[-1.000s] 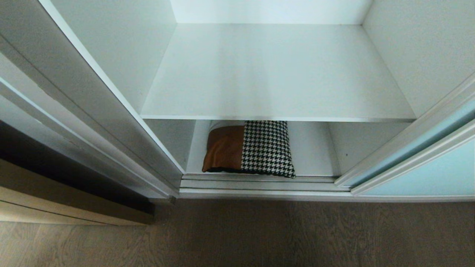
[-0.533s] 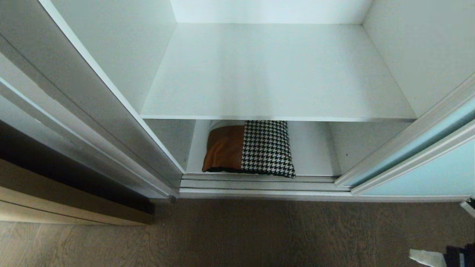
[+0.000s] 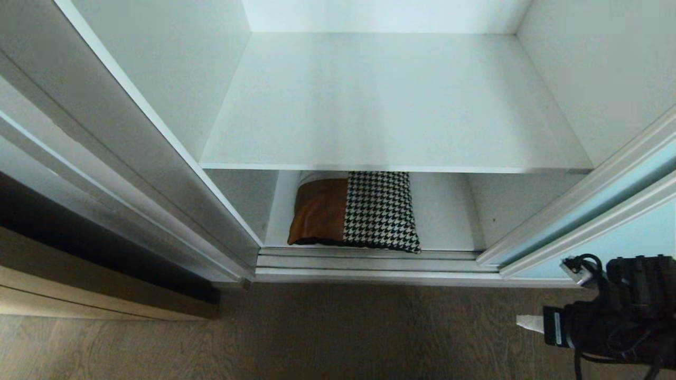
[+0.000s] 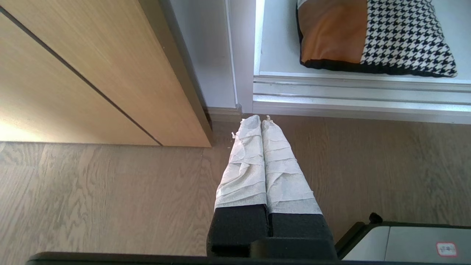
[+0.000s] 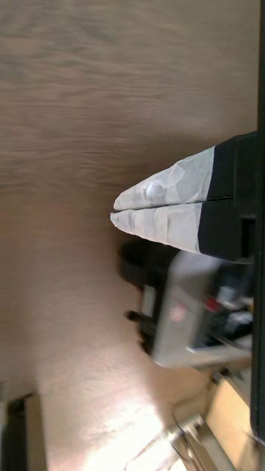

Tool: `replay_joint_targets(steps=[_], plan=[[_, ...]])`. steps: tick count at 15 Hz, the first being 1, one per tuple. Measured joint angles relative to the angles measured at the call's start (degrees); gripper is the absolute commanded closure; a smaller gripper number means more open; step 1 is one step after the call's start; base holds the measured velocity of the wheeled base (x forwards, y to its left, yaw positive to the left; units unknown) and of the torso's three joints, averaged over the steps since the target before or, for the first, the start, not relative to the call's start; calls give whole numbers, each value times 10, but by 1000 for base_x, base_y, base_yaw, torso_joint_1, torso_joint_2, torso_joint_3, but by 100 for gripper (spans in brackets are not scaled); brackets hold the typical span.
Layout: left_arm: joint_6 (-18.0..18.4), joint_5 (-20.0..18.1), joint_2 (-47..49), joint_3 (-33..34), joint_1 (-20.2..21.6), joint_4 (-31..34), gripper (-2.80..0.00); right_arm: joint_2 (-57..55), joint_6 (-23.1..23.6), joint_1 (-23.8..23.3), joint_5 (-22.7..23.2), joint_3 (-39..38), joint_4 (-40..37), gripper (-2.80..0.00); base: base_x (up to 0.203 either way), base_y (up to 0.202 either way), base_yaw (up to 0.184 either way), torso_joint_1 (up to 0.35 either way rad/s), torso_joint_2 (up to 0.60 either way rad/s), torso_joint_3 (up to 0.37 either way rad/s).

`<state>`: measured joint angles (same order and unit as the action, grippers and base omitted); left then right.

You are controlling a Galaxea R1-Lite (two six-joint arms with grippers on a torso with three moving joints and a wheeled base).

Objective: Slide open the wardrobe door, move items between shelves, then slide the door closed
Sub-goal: Place the pillow on the higher shelf

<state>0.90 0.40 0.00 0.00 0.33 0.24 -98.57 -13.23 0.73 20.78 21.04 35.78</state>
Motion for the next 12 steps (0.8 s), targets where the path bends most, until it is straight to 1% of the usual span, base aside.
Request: replay_joint_targets(steps=[3, 5, 12], plan=[[0, 0, 0, 0, 0, 0, 0, -112, 9, 1, 3, -4, 157, 0, 0, 0, 0, 0, 0, 0], [0, 0, 0, 0, 0, 0, 0, -178, 13, 3, 4, 9, 227, 0, 0, 0, 0, 0, 0, 0], [0, 0, 0, 0, 0, 0, 0, -313, 12, 41, 9, 65, 357, 0, 0, 0, 0, 0, 0, 0]])
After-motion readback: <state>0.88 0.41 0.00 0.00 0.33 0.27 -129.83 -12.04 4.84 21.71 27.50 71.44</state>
